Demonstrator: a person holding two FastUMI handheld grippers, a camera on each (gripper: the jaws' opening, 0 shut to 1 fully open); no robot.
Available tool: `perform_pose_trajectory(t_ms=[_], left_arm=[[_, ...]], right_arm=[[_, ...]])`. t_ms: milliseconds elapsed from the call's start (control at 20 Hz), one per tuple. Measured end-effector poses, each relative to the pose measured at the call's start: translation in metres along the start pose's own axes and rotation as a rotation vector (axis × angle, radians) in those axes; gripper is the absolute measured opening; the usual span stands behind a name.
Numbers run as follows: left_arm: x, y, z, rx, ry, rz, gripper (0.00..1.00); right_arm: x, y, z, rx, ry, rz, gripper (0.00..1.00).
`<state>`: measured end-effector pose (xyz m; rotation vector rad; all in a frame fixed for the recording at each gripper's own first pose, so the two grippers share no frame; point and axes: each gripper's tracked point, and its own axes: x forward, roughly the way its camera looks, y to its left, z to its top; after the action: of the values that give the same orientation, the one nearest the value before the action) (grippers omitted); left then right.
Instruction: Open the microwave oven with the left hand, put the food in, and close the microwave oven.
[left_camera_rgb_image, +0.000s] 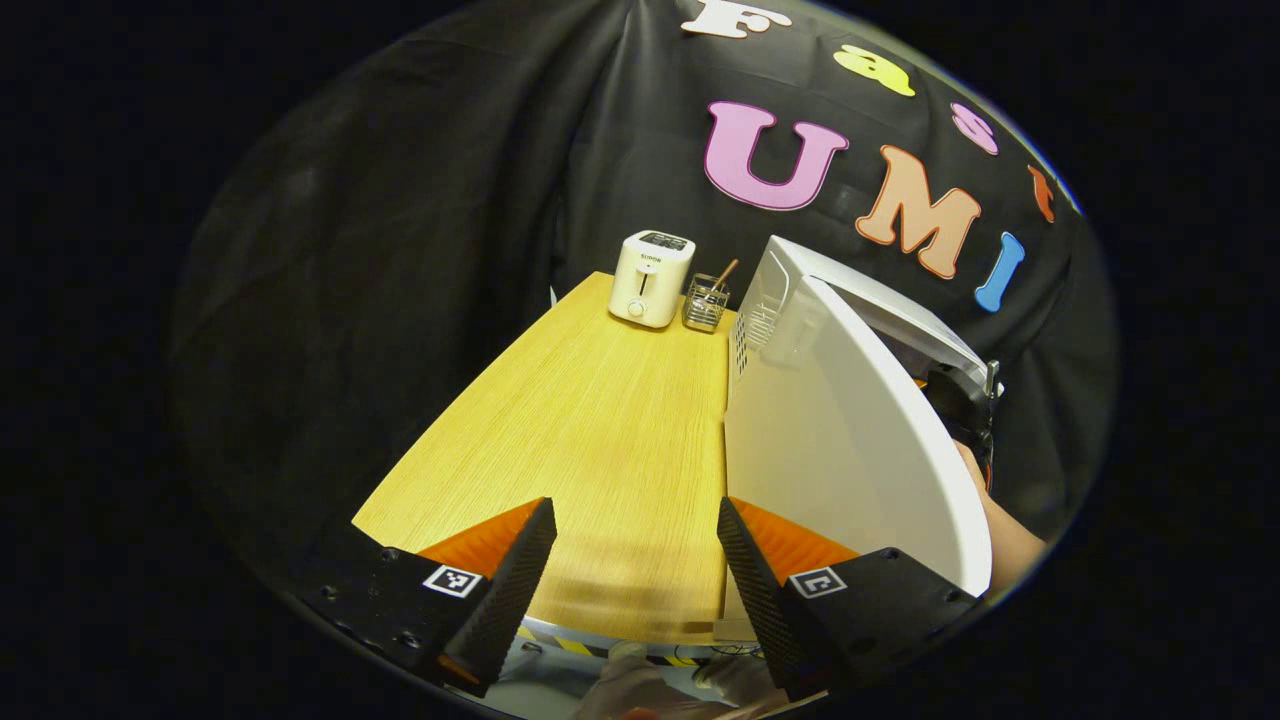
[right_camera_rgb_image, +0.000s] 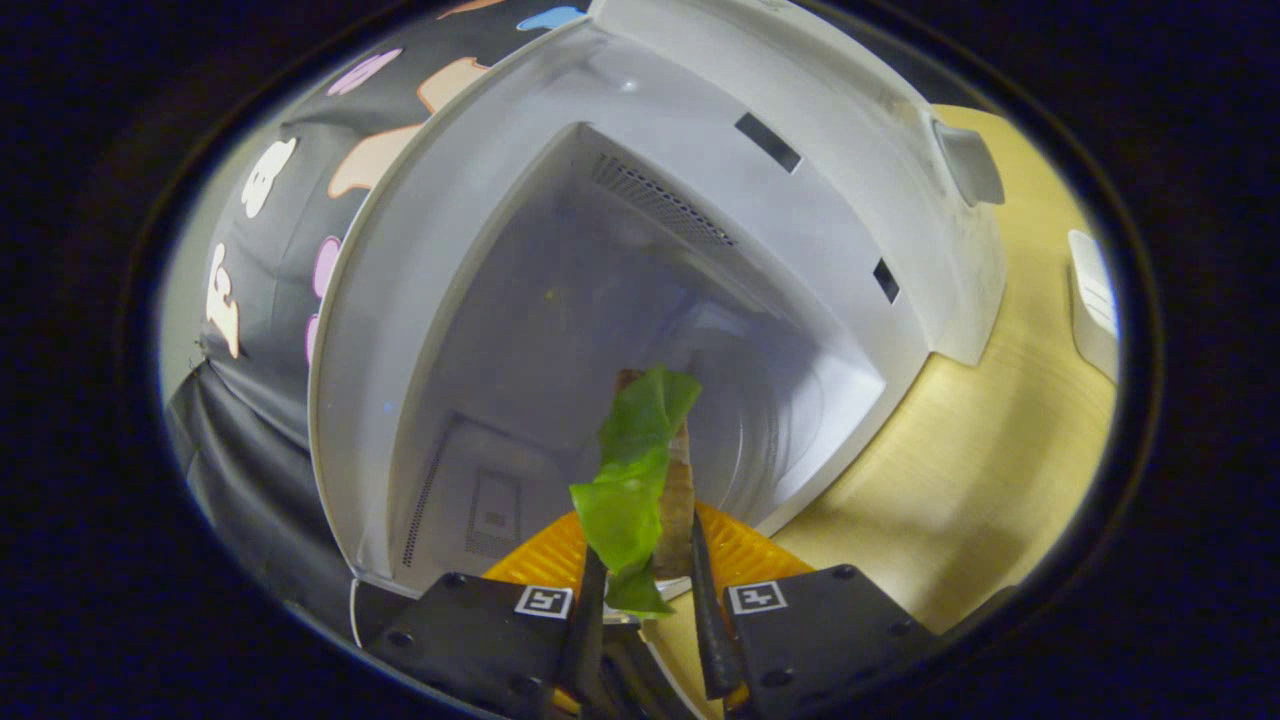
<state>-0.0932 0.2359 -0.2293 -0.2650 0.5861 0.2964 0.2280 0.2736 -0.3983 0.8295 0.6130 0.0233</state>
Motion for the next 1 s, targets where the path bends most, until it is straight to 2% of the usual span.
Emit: perform_pose_trajectory(t_ms=[100,150,200,250,300,350,500,550,650,700,1000], left_arm=[[0.001,0.000,-0.002,-0.003,0.013,-0.004,0.96],[0.002,-0.001,-0.002,-0.005,0.017,-0.006,0.95],[0.002,-0.003,-0.004,-0.008,0.021,-0.012,0.96],[0.003,-0.004,-0.003,-0.012,0.023,-0.017,0.96],[0.004,-0.005,-0.003,-0.013,0.028,-0.022,0.96],[0.006,-0.006,-0.004,-0.012,0.033,-0.023,0.96],[0.005,-0.008,-0.004,-0.005,0.039,-0.031,0.96],[0.006,-0.009,-0.004,-0.002,0.038,-0.030,0.96],[0.003,-0.010,-0.005,0.002,0.040,-0.031,0.96],[0.002,-0.009,-0.006,0.004,0.042,-0.032,0.96],[-0.003,-0.006,-0.016,0.025,0.062,-0.024,0.96]], right_arm=[[0.000,-0.013,0.005,-0.065,-0.012,-0.064,0.35],[0.001,-0.021,0.007,-0.108,-0.017,-0.103,0.46],[-0.001,-0.031,0.010,-0.148,-0.017,-0.139,0.46],[-0.003,-0.033,0.012,-0.175,-0.019,-0.139,0.64],[-0.004,-0.033,0.014,-0.200,-0.031,-0.135,0.54],[-0.006,-0.029,0.018,-0.230,-0.053,-0.119,0.72],[-0.011,-0.020,0.028,-0.303,-0.090,-0.092,0.89],[-0.014,-0.016,0.033,-0.321,-0.109,-0.080,0.99],[-0.024,-0.011,0.043,-0.366,-0.153,-0.063,0.99],[-0.029,-0.010,0.046,-0.384,-0.164,-0.058,0.90],[-0.080,-0.019,0.056,-0.470,-0.182,-0.069,0.90]])
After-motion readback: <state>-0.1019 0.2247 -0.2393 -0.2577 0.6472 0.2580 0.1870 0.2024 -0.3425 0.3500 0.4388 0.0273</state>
